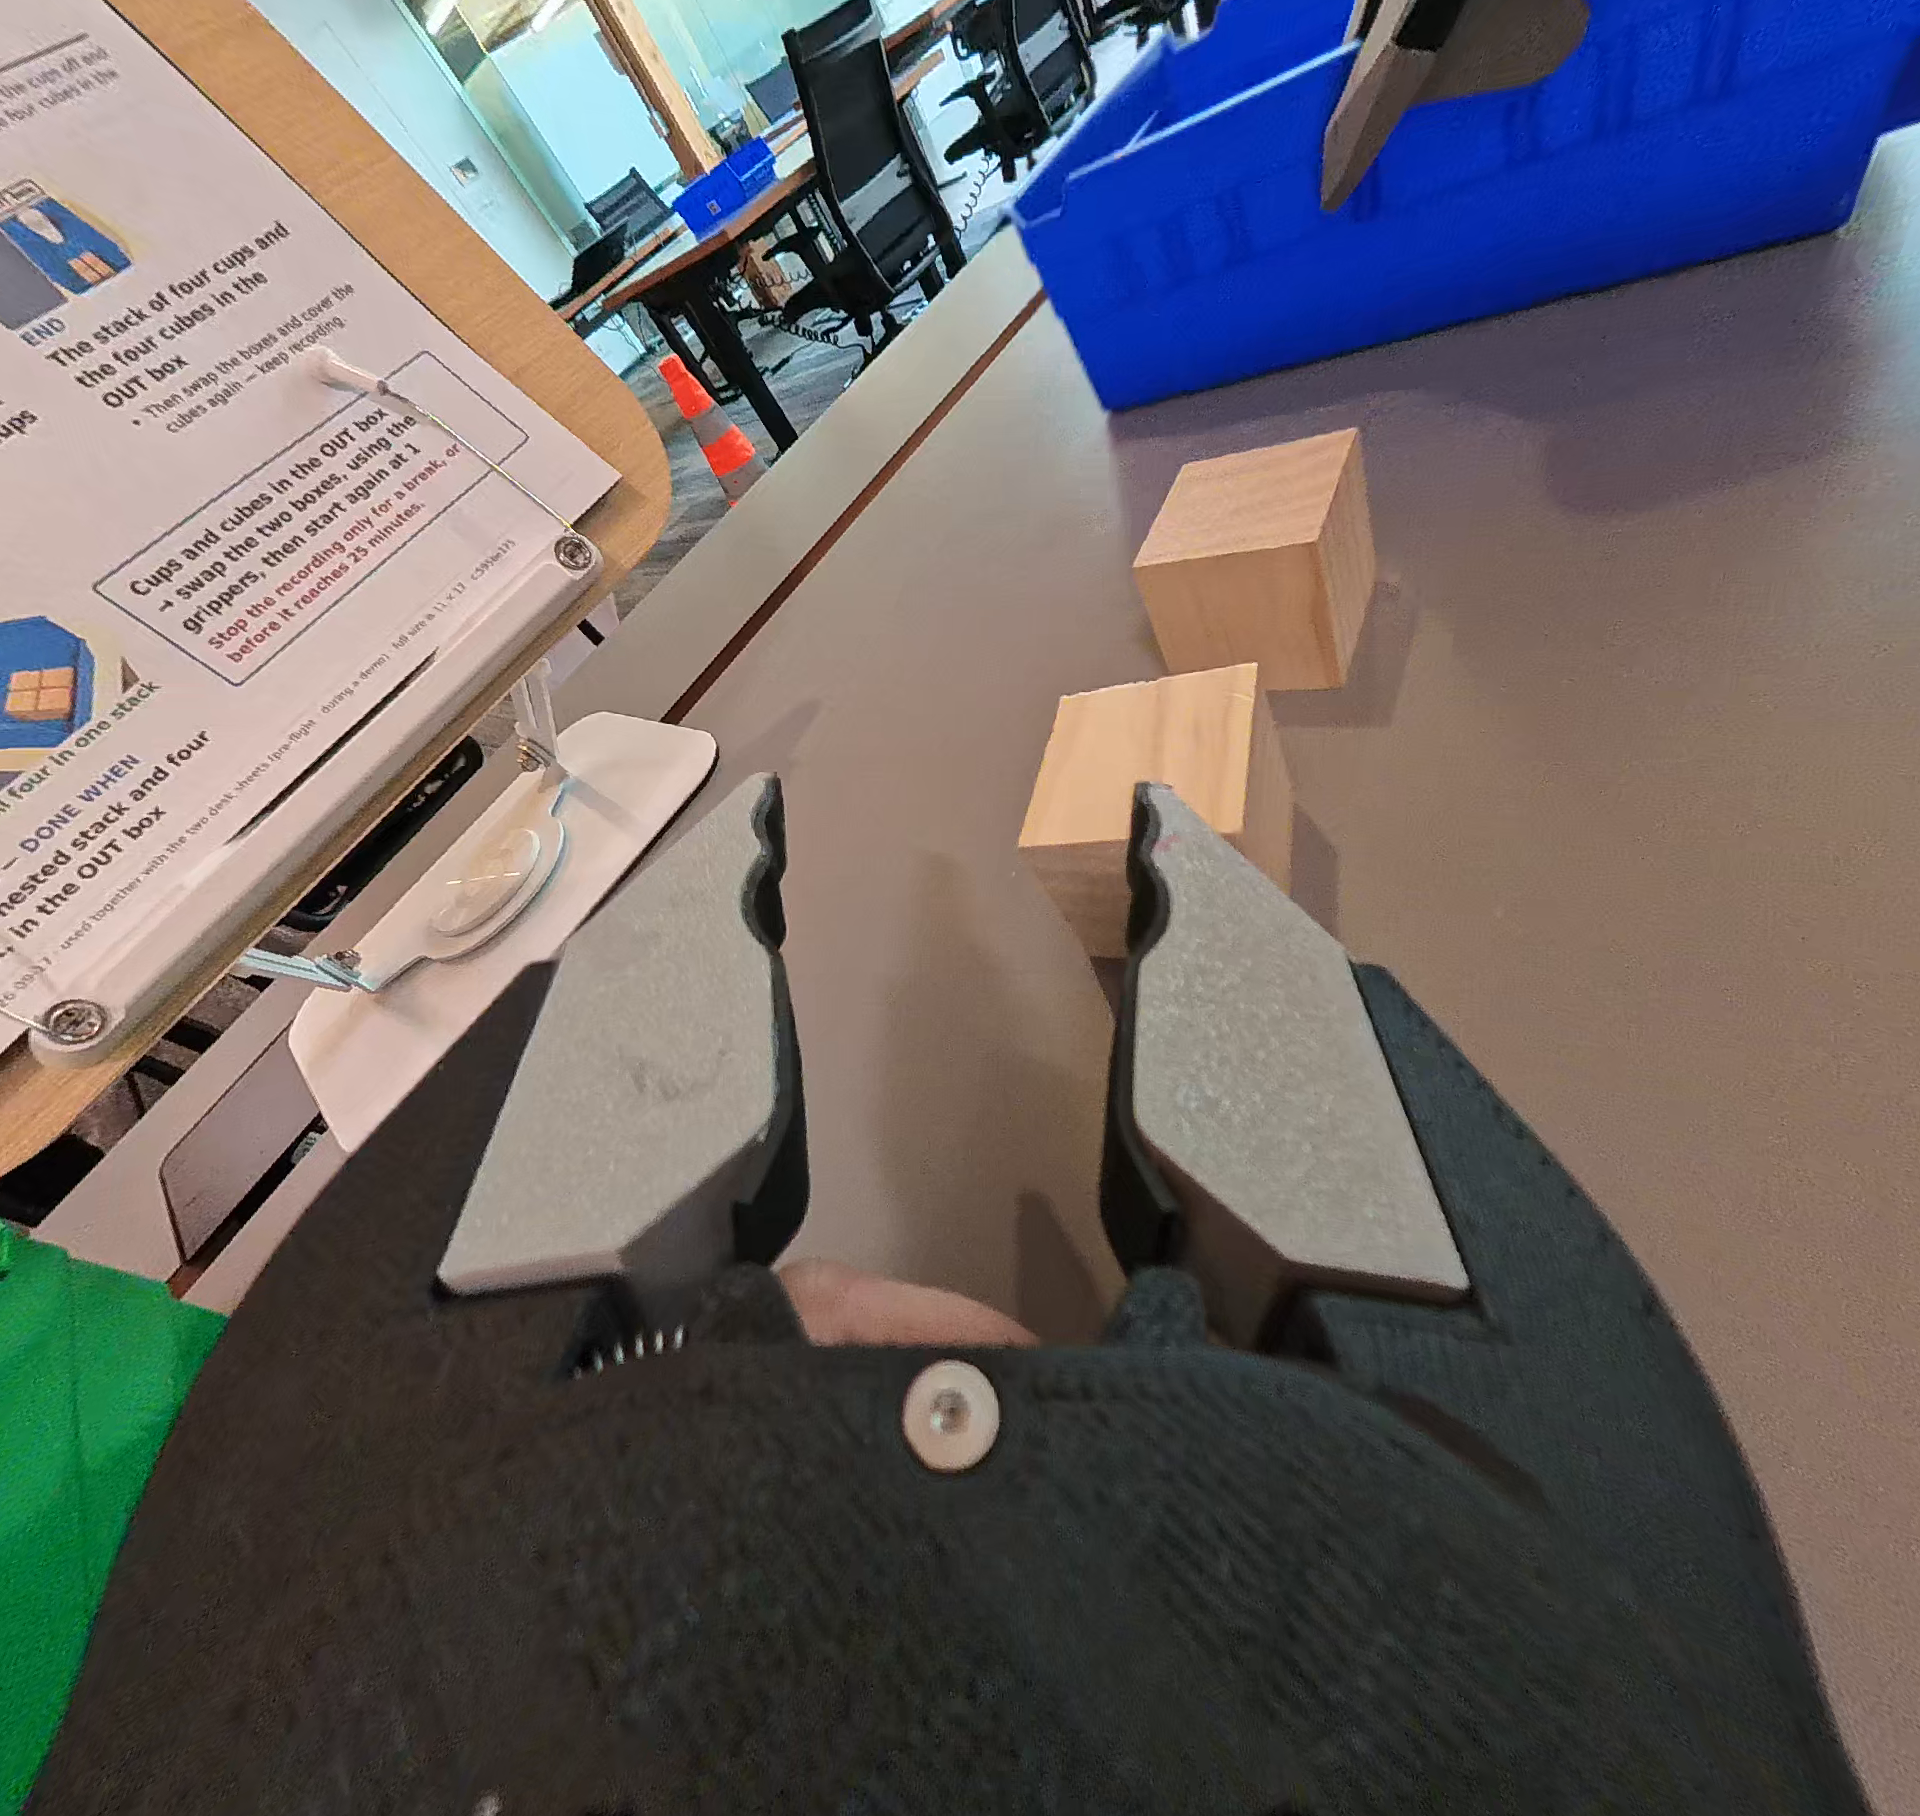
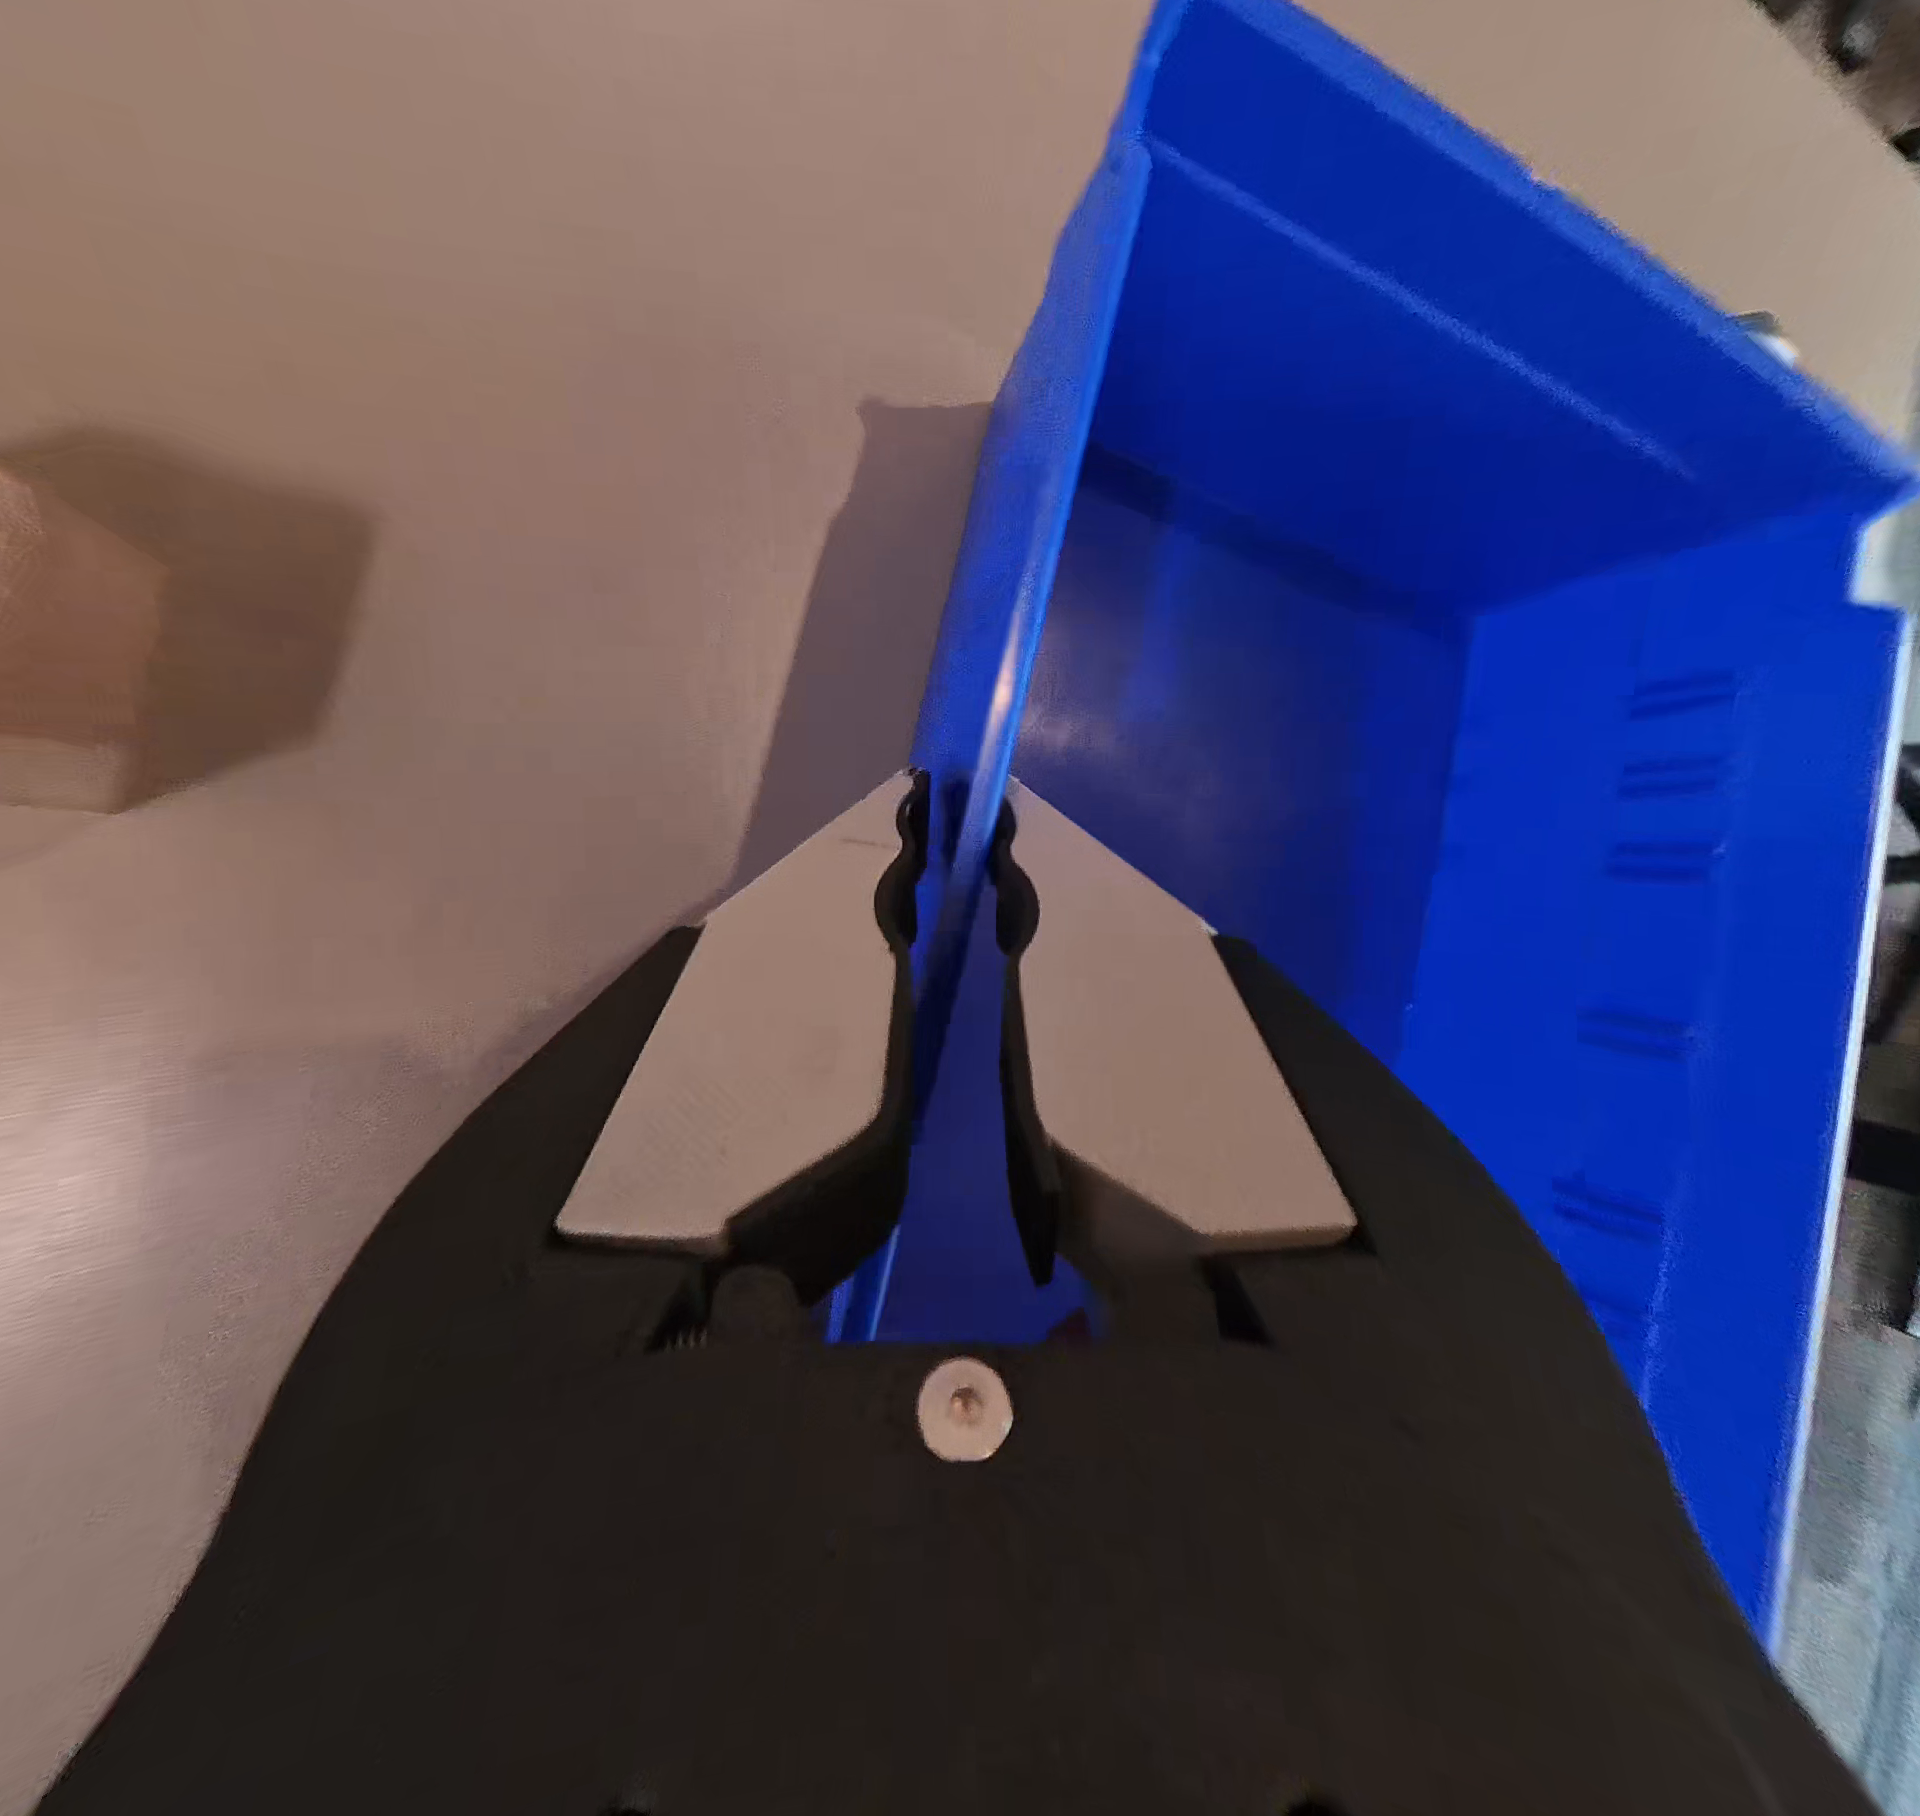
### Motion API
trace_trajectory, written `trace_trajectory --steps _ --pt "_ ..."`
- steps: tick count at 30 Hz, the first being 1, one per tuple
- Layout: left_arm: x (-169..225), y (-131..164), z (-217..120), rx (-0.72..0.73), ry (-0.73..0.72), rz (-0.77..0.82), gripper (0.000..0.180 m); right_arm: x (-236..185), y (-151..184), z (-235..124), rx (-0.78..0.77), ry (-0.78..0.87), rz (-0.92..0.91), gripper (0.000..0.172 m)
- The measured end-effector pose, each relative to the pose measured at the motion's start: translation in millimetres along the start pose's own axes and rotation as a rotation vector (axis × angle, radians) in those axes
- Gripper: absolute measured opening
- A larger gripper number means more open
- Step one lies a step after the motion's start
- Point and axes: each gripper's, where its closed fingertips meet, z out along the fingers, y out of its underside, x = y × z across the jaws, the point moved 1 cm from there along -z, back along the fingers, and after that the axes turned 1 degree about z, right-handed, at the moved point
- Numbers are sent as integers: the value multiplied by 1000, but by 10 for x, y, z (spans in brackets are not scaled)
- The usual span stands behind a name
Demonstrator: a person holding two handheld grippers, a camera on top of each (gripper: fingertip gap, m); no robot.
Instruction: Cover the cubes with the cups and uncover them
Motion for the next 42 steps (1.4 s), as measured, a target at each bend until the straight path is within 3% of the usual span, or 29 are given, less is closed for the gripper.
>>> trace_trajectory --steps 3,6,8,11,13,15,16,21,24,27,32,36,41,42 --pt "69 53 15 -29 37 12 65 156 -2 -43 17 54 -39 18" --pt "254 121 -3 -78 167 -16 65 122 -184 -344 145 70 -64 32" --pt "292 176 -5 -114 198 -31 61 -138 -401 -665 310 9 -107 39" --pt "345 280 31 -182 222 -40 48 -804 -517 -989 488 -200 -202 30" --pt "415 361 35 -235 252 -16 41 -1147 -468 -973 509 -323 -200 27" --pt "483 438 31 -271 289 -11 21 -1337 -399 -801 488 -393 -150 28" --pt "489 470 48 -285 285 -13 21 -1387 -369 -692 482 -406 -120 29" --pt "400 519 231 -341 160 46 32 -1415 -273 -286 547 -405 -56 40" --pt "7 408 391 -286 -139 132 17 -1493 -298 -411 599 -593 -39 61" --pt "85 427 448 -300 -37 38 18 -1466 -337 -531 664 -669 -32 65" --pt "287 460 208 -286 184 -60 49 -1551 -319 -437 667 -607 -169 71" --pt "296 365 133 -224 207 -143 58 -1690 -375 -302 611 -596 -158 79" --pt "410 256 364 -239 215 -127 67 -1698 -443 -122 537 -421 -125 80" --pt "421 259 420 -251 210 -113 72 -1717 -436 -95 518 -421 -116 74"
